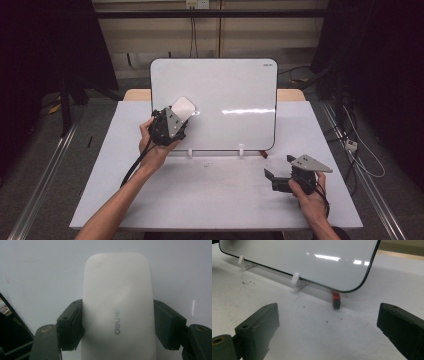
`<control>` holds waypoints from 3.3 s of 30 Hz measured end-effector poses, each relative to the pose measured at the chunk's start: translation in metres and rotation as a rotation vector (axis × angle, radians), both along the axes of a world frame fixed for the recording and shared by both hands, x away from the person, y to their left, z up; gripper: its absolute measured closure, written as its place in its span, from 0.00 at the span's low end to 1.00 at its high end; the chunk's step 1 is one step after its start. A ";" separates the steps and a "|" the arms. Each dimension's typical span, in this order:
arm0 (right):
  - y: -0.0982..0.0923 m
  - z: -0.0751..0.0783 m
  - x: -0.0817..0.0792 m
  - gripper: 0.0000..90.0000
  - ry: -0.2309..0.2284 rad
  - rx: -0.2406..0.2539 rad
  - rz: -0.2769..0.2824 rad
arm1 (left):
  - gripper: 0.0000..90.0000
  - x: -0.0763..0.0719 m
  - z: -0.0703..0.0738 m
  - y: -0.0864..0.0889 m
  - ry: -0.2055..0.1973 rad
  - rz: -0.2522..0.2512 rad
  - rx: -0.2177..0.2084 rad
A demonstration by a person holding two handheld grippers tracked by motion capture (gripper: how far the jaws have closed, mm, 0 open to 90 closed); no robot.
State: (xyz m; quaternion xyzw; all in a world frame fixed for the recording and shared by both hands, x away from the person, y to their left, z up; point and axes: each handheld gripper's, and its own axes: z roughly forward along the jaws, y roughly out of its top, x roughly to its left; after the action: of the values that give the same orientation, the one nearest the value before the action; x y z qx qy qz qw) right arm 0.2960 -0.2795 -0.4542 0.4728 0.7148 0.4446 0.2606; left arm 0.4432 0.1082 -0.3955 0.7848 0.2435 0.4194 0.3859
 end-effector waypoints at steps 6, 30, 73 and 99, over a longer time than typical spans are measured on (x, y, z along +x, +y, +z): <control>0.001 0.000 0.001 0.05 0.003 0.005 -0.003 | 0.35 -0.004 0.019 0.013 0.007 -0.023 -0.116; 0.001 0.001 -0.001 0.05 -0.006 0.002 -0.001 | 0.35 -0.030 0.030 0.065 0.120 0.043 -0.235; 0.001 0.001 -0.003 0.05 -0.011 -0.002 0.012 | 0.35 -0.033 -0.016 0.027 0.041 0.039 -0.038; 0.000 0.001 -0.004 0.05 -0.011 -0.003 0.017 | 0.33 -0.029 -0.030 0.018 0.047 0.036 0.056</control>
State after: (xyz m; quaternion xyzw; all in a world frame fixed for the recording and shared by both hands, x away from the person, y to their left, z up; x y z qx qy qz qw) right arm 0.2921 -0.2794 -0.4534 0.4639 0.7180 0.4482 0.2614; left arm 0.4141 0.1265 -0.4251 0.8006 0.2545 0.4144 0.3502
